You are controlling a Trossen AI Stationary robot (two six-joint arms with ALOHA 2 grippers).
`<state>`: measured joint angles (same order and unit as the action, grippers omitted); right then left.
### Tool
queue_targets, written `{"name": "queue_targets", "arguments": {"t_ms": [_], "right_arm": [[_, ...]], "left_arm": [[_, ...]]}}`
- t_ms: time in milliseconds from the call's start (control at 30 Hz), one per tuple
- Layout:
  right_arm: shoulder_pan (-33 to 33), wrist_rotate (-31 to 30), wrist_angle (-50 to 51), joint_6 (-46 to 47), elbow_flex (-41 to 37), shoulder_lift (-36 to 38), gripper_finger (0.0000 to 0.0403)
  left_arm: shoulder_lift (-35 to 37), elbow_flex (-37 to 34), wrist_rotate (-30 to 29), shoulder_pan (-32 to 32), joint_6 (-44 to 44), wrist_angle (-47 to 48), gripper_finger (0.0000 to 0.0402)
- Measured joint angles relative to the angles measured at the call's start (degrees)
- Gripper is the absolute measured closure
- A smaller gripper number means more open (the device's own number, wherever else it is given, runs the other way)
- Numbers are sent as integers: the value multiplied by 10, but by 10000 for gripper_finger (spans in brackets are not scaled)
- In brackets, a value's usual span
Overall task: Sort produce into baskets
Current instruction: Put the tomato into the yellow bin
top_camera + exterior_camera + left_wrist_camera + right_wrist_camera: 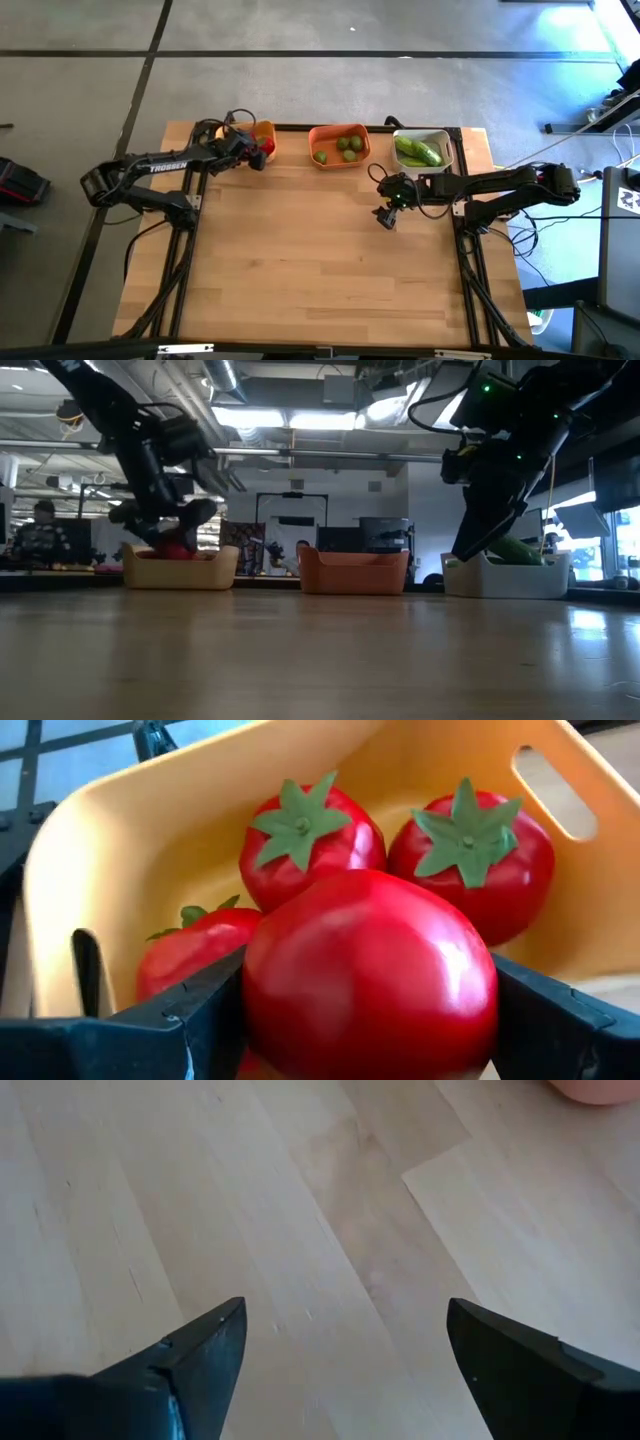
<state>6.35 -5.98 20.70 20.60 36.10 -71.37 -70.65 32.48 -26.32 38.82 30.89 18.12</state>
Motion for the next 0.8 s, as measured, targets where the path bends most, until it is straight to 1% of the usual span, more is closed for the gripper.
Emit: {"name": "queue_targets", "arguments": {"t_ms": [167,367,667,800], "right_arm": [[0,0,0,0,0,0,77],[0,1,0,1,0,0,77],[0,2,0,1,0,0,77],[0,2,-1,1,0,0,77]], "left_arm": [[0,-16,2,7,-1,-4,86],[0,-16,2,12,-8,-7,86],[0,-15,3,18,3,-2,86],[0,-15,3,21,0,13,85]]}}
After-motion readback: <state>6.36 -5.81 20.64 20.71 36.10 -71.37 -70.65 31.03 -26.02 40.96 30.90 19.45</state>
